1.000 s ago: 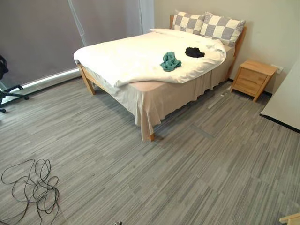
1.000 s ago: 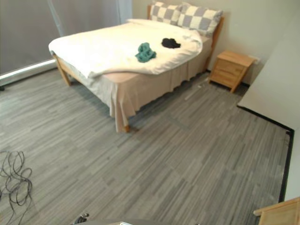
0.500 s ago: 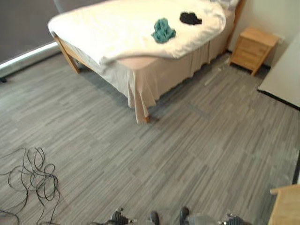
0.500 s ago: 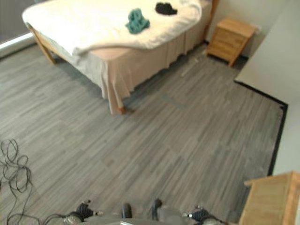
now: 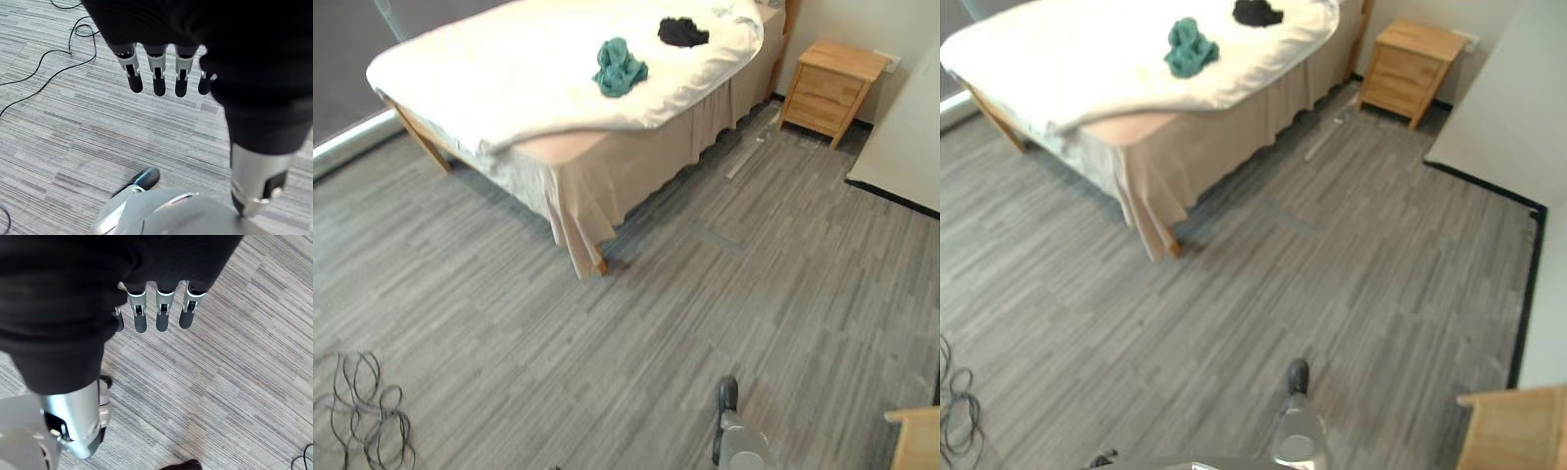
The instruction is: Tidy up the quilt and then pick up the clothes from the bed and put them into the laundry hamper.
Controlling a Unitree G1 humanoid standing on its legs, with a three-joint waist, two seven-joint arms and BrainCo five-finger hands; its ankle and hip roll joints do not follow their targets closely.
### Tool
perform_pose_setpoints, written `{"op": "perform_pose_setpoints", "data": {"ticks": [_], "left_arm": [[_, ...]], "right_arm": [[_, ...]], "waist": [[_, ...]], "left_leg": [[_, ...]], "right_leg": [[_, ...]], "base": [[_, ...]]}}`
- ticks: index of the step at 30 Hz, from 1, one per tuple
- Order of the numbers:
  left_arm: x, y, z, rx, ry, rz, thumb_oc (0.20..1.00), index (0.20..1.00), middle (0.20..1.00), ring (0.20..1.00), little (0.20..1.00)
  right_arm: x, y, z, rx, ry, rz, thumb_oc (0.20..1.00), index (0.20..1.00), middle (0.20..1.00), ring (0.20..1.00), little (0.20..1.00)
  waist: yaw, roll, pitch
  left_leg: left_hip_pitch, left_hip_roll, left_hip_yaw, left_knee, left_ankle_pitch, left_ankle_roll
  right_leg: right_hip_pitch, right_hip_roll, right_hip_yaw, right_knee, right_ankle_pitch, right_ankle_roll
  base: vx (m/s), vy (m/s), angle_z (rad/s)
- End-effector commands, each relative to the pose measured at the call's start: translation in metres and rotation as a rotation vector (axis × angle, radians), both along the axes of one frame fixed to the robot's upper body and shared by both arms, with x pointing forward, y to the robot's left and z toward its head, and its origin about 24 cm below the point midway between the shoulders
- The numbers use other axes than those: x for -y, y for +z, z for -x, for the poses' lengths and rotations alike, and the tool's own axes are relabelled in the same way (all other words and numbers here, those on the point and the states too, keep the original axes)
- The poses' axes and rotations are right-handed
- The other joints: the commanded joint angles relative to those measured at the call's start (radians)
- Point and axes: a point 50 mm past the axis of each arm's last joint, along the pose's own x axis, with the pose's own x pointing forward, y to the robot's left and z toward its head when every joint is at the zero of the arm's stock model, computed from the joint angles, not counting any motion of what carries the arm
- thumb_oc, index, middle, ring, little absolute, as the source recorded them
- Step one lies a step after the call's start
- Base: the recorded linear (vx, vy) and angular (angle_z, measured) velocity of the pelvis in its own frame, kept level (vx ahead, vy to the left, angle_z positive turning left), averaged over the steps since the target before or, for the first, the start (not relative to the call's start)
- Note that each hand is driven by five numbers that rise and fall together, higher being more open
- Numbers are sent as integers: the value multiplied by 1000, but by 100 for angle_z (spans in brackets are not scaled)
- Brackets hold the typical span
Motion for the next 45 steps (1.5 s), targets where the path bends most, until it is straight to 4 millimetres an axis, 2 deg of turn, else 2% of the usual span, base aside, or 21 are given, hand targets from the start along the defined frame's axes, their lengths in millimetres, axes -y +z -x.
{"op": "perform_pose_setpoints", "data": {"ticks": [1, 5, 8, 9, 11, 14, 16, 17, 18, 20, 23, 24, 25, 26, 29, 35, 38, 39, 42, 43, 45], "left_arm": [[-6, 8, -35, 89, -70, -47, 1000, 1000, 1000, 1000, 1000], [-6, 10, -44, 124, -48, -46, 1000, 1000, 1000, 1000, 1000], [2, 6, -33, 115, 8, -11, 1000, 1000, 1000, 1000, 1000], [2, 6, -33, 114, 8, -11, 1000, 1000, 1000, 1000, 1000], [-1, 5, -26, 99, 75, -11, 1000, 1000, 1000, 1000, 1000], [-5, 3, -13, 72, 159, 7, 1000, 1000, 1000, 1000, 1000], [-11, 3, -5, 53, 232, -11, 1000, 1000, 1000, 1000, 1000], [-11, 3, -5, 53, 233, -11, 1000, 1000, 1000, 1000, 1000], [-15, 4, -6, 59, 239, -20, 1000, 1000, 1000, 1000, 1000], [-15, 6, -17, 103, 264, -4, 1000, 1000, 1000, 1000, 1000], [-15, 9, -31, 150, 183, -11, 1000, 1000, 1000, 1000, 1000], [-15, 9, -31, 150, 183, -11, 1000, 1000, 1000, 1000, 1000], [-14, 10, -36, 164, 149, -14, 1000, 1000, 1000, 1000, 1000], [-13, 12, -44, 184, 116, -17, 1000, 1000, 1000, 1000, 1000], [-19, 15, -51, 205, 101, -36, 1000, 1000, 1000, 1000, 1000], [-30, 15, -37, 219, 229, -36, 1000, 1000, 1000, 1000, 1000], [-31, 25, -62, 321, 125, -76, 1000, 1000, 1000, 1000, 1000], [-37, 74, -123, 628, -156, -126, 1000, 1000, 1000, 1000, 1000], [-62, 118, -135, 824, -234, -235, 1000, 1000, 1000, 1000, 1000], [-90, 117, -124, 787, -208, -309, 1000, 1000, 1000, 1000, 1000], [-115, 211, -167, 1013, -511, -629, 1000, 1000, 1000, 1000, 1000]], "right_arm": [[20, 11, -44, 76, 159, 96, 1000, 1000, 1000, 1000, 1000], [21, 13, -57, 79, 274, 123, 1000, 1000, 1000, 1000, 1000], [20, 13, -57, 80, 303, 130, 1000, 1000, 1000, 1000, 1000], [20, 13, -57, 80, 303, 130, 1000, 1000, 1000, 1000, 1000], [19, 13, -59, 91, 300, 127, 1000, 1000, 1000, 1000, 1000], [10, 10, -57, 92, 316, 95, 1000, 1000, 1000, 1000, 1000], [-4, 7, -57, 89, 355, 63, 1000, 1000, 1000, 1000, 1000], [-4, 7, -57, 89, 355, 63, 1000, 1000, 1000, 1000, 1000], [-8, 8, -64, 117, 371, 56, 1000, 1000, 1000, 1000, 1000], [-13, 13, -86, 194, 438, 74, 1000, 1000, 1000, 1000, 1000], [-18, 17, -100, 219, 581, 93, 1000, 1000, 1000, 1000, 1000], [-18, 17, -100, 219, 581, 93, 1000, 1000, 1000, 1000, 1000], [-16, 19, -105, 230, 585, 101, 1000, 1000, 1000, 1000, 1000], [-14, 20, -107, 234, 582, 108, 1000, 1000, 1000, 1000, 1000], [-16, 19, -107, 212, 628, 104, 1000, 1000, 1000, 1000, 1000], [-10, 16, -93, 167, 634, 104, 1000, 1000, 1000, 1000, 1000], [10, 20, -90, 164, 586, 154, 1000, 1000, 1000, 1000, 1000], [19, 29, -96, 239, 596, 200, 1000, 1000, 1000, 1000, 1000], [26, 36, -85, 301, 614, 210, 1000, 1000, 1000, 1000, 1000], [32, 35, -75, 271, 613, 205, 1000, 1000, 1000, 1000, 1000], [32, 42, -69, 307, 684, 188, 1000, 1000, 1000, 1000, 1000]], "waist": [[70, -54, 85], [130, -87, 96], [183, -75, 57], [184, -77, 60], [199, -68, 39], [220, -81, 10], [233, -115, 0], [233, -117, -1], [216, -111, 9], [197, -92, 25], [186, -71, 45], [185, -71, 45], [178, -67, 45], [157, -75, 52], [156, -87, 57], [156, -85, 34], [145, -59, 27], [132, -44, 34], [114, -46, 35], [116, -38, 23], [107, -28, 8]], "left_leg": [[-135, -49, -17, 478, 325, 18], [-286, -36, 57, 484, 227, 47], [-367, -88, 185, -10, 231, 64], [-360, -91, 187, -19, 234, 65], [-366, -76, 346, -300, 288, 47], [-316, -117, 330, -326, 275, 88], [-245, -176, 340, -318, 232, 153], [-245, -178, 341, -318, 231, 154], [-209, -179, 330, -322, 212, 170], [-148, -167, 292, -331, 186, 175], [-91, -149, 205, -332, 144, 147], [-91, -149, 204, -332, 144, 147], [-90, -138, 184, -332, 149, 133], [-62, -135, 135, -332, 124, 110], [-34, -106, 85, -332, 109, 82], [-41, -49, 12, -297, 117, 29], [-102, 4, 61, -277, 170, -7], [-136, 49, 212, -234, 223, -10], [-155, 27, 305, -215, 196, -10], [-137, 20, 313, -250, 206, -13], [-101, 13, 312, -293, 213, -20]], "right_leg": [[50, 37, 5, -40, -24, -71], [150, 51, 33, -67, -94, -82], [259, 82, 68, -73, -178, -49], [262, 79, 69, -73, -178, -48], [370, 126, 46, -71, -243, -31], [392, 142, 41, 19, -263, -16], [322, 83, 7, 358, -116, 124], [319, 80, 8, 364, -118, 126], [234, 50, 15, 521, -23, 139], [128, -20, -12, 641, -36, 135], [67, -74, -29, 392, -134, 64], [67, -74, -29, 391, -134, 64], [57, -78, 0, 207, -107, 42], [35, -97, 139, 29, -43, 62], [4, -119, 240, 2, 16, 94], [83, -80, 146, -41, -15, 76], [128, -76, 44, -73, -48, 59], [161, -76, -27, -73, -81, 47], [202, -56, -57, -73, -121, 43], [211, -50, -60, -72, -125, 39], [220, -44, -53, -70, -130, 44]], "base": [[567, -505, -25], [491, -164, -51], [689, 104, -31], [463, 91, -8], [683, 78, 1], [651, 74, 6], [638, 106, 7], [362, 96, 40], [497, 73, 68], [469, 37, 81], [361, -164, 93], [372, -301, 70], [378, -331, 114], [377, -331, 131], [339, -346, 125], [287, -373, 91], [43, -222, 119], [63, -187, 104], [76, -174, 97], [98, -24, 42], [166, 6, -14]]}}
